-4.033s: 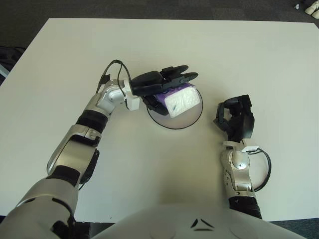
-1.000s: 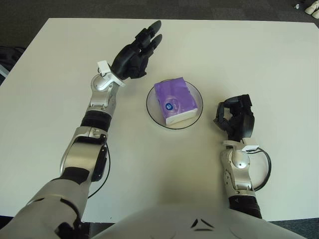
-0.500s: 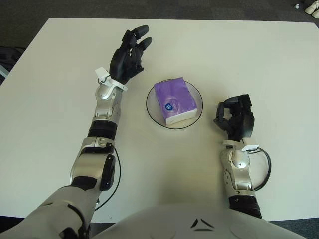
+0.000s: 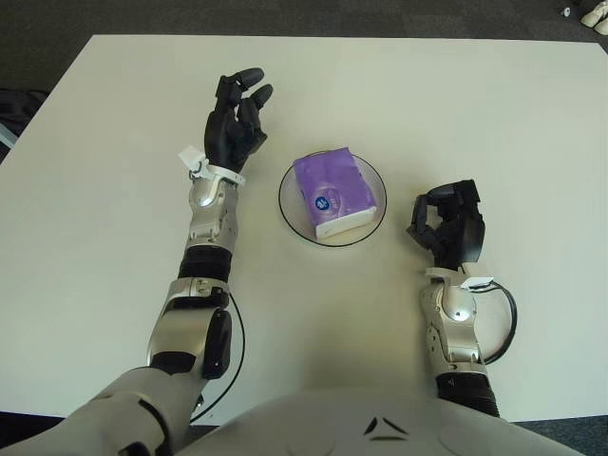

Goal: Put the tissue paper into the plate.

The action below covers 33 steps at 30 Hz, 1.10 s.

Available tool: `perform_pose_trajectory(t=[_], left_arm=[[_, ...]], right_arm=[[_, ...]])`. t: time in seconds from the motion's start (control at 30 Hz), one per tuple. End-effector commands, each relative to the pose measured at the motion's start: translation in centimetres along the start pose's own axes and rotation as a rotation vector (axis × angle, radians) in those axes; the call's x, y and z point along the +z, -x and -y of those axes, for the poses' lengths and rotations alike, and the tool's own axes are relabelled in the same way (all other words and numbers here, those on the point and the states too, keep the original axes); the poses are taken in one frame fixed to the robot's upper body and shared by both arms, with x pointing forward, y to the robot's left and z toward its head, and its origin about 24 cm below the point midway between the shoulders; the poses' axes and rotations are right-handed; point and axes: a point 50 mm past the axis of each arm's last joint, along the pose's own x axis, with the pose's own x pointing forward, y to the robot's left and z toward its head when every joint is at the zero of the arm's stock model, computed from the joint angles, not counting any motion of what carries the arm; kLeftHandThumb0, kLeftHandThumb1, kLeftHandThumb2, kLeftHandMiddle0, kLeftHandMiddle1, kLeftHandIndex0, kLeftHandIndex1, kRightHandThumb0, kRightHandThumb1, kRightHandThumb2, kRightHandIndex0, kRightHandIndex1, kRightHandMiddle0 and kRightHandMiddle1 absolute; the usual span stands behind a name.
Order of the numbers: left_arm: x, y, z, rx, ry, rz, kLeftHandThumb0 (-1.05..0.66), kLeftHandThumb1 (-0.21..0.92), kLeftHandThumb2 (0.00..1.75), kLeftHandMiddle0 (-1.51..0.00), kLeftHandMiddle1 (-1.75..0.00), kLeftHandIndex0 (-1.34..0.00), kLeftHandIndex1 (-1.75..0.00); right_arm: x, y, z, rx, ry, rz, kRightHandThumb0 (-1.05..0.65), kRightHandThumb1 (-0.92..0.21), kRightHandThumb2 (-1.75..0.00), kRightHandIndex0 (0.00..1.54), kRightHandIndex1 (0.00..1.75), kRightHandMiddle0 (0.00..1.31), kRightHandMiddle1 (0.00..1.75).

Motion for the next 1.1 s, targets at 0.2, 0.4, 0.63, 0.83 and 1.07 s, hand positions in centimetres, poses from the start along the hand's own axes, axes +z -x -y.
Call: perform_pose_trajectory(t=[0.2,0.4,0.63,0.83,1.07], left_arm=[[-0.9,2.1,0.0,0.118,-0.017,-0.004,-0.41,0.77,1.21,-0.12,-0.9,0.0,-1.33],[-2.3,3.9,0.2,0.17,0.003,-0.03,-0.4,0.74,1.26,-0.11,-0.91,0.0,-1.3],[-3.1,4.6,-0.2,0.218,0.066,-0.066,-0.38,0.71,1.3,-0.11,-0.91,0.0,-1.3],[-3.8,5.5,-0.4,0.249,0.122,-0.087,-0.37,0.71,1.32,-0.11,-0.91,0.0,-1.28],[-4.7,6.7,-0.3,0.274,0.208,-0.107,-0.36,0.72,1.32,-0.11,-0.91,0.0,-1.28]], right_arm=[[-2.6,2.1,0.6,-0.056,-0.005,-0.164,-0.41,-0.56,-1.02,0.62,1.64,0.42,1.75],[-2.6,2.1,0.6,-0.055,-0.004,-0.165,-0.41,-0.56,-1.01,0.62,1.64,0.42,1.75],[-2.6,2.0,0.5,-0.048,-0.005,-0.159,-0.41,-0.56,-1.01,0.63,1.64,0.42,1.75],[-2.6,2.0,0.5,-0.045,-0.001,-0.166,-0.41,-0.56,-1.01,0.64,1.64,0.42,1.75],[-2.6,2.1,0.6,-0.05,-0.001,-0.177,-0.41,-0.56,-1.01,0.64,1.64,0.42,1.75]])
